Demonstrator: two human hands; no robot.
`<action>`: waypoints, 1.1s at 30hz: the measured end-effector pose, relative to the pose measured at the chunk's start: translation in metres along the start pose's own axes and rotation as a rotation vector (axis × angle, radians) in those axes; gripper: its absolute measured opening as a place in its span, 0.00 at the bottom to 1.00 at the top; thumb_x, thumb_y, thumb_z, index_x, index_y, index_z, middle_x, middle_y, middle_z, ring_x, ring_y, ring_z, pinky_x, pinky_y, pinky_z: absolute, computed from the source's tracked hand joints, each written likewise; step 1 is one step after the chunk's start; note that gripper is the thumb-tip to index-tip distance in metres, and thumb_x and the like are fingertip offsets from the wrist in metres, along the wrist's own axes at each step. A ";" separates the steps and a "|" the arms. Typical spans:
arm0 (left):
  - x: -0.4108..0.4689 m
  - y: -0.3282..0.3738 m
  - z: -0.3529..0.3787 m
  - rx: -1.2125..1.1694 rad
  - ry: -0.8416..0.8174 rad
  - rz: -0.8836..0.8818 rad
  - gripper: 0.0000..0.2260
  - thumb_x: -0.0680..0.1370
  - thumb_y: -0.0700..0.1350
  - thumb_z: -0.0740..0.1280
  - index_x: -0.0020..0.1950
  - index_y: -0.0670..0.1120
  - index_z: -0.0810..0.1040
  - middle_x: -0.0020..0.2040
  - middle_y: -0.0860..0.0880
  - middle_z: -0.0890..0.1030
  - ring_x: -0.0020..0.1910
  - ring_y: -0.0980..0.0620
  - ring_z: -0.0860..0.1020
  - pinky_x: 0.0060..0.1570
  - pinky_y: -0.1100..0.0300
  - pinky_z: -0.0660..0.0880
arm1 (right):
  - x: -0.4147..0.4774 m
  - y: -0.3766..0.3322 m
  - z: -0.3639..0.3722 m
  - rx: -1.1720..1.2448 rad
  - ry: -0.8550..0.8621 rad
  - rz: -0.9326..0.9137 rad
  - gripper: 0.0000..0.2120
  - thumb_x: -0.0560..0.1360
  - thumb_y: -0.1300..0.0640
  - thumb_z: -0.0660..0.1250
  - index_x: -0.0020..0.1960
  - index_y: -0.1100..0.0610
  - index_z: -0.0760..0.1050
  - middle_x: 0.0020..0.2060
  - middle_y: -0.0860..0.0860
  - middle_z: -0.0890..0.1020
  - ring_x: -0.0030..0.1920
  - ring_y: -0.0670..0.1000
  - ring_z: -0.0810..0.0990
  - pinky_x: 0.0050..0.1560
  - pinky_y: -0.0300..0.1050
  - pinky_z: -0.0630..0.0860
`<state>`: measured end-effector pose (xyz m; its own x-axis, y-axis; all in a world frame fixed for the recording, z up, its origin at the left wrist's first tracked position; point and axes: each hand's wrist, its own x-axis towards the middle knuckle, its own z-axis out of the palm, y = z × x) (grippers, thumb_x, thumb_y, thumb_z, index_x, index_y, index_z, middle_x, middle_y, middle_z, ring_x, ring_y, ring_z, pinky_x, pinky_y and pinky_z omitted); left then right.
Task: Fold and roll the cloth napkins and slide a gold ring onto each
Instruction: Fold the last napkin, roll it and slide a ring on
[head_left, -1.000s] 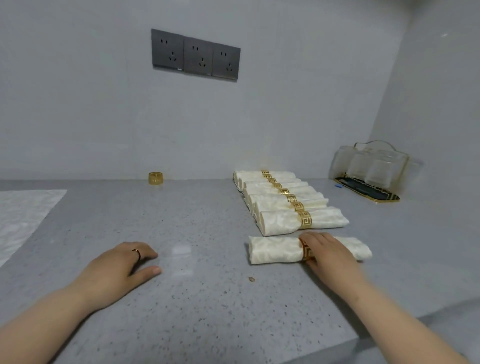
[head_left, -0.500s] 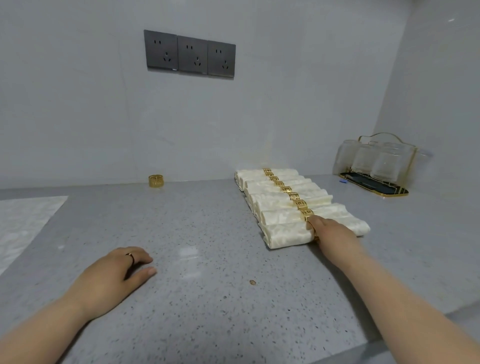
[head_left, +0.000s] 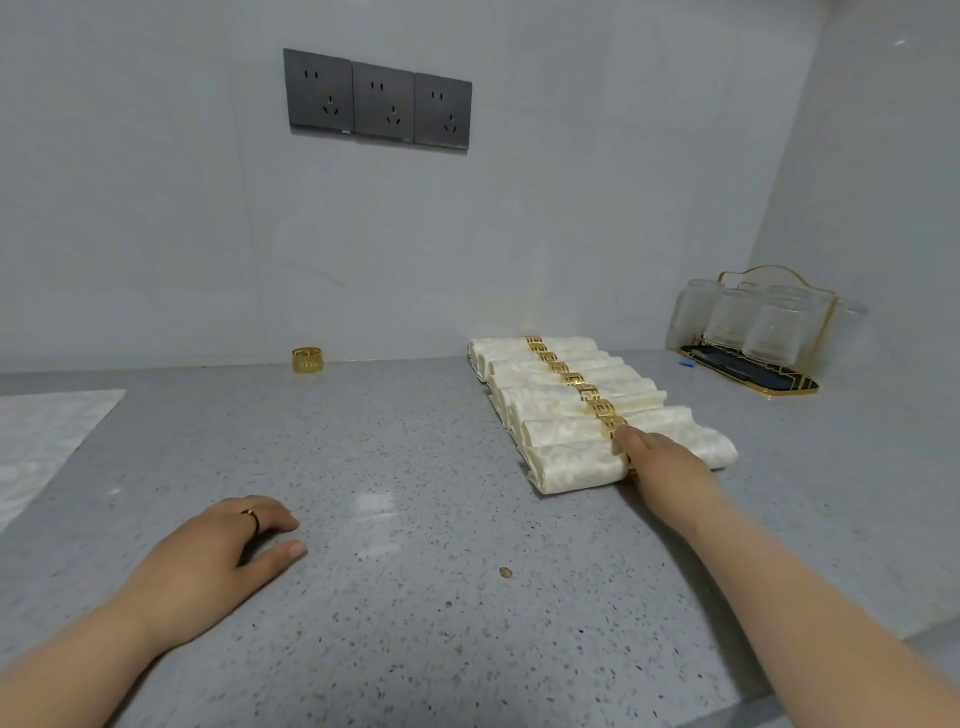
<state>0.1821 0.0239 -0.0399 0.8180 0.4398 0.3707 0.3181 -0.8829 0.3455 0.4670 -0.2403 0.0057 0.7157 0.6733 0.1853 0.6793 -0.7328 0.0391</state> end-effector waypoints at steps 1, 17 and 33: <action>0.000 0.000 0.000 -0.001 0.003 0.004 0.05 0.75 0.53 0.63 0.49 0.60 0.68 0.55 0.58 0.74 0.53 0.61 0.69 0.52 0.68 0.62 | 0.000 0.000 0.000 -0.012 0.006 -0.009 0.17 0.79 0.61 0.53 0.68 0.55 0.60 0.66 0.54 0.70 0.64 0.52 0.69 0.62 0.44 0.68; 0.003 -0.004 0.001 0.048 -0.036 -0.003 0.10 0.76 0.56 0.61 0.57 0.58 0.72 0.60 0.59 0.74 0.60 0.60 0.71 0.53 0.71 0.63 | -0.021 -0.059 -0.024 0.032 0.030 -0.233 0.37 0.76 0.55 0.59 0.75 0.52 0.38 0.75 0.49 0.41 0.75 0.48 0.39 0.65 0.37 0.32; -0.012 -0.003 -0.023 0.000 -0.085 -0.138 0.15 0.78 0.54 0.60 0.63 0.52 0.73 0.65 0.57 0.72 0.62 0.60 0.71 0.57 0.71 0.64 | -0.027 -0.163 0.022 0.361 -0.150 -0.374 0.66 0.44 0.21 0.23 0.73 0.50 0.58 0.74 0.46 0.57 0.74 0.46 0.55 0.71 0.38 0.51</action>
<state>0.1599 0.0251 -0.0258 0.8041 0.5412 0.2459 0.4298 -0.8152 0.3883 0.3403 -0.1372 -0.0269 0.4114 0.9079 0.0801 0.8860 -0.3778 -0.2690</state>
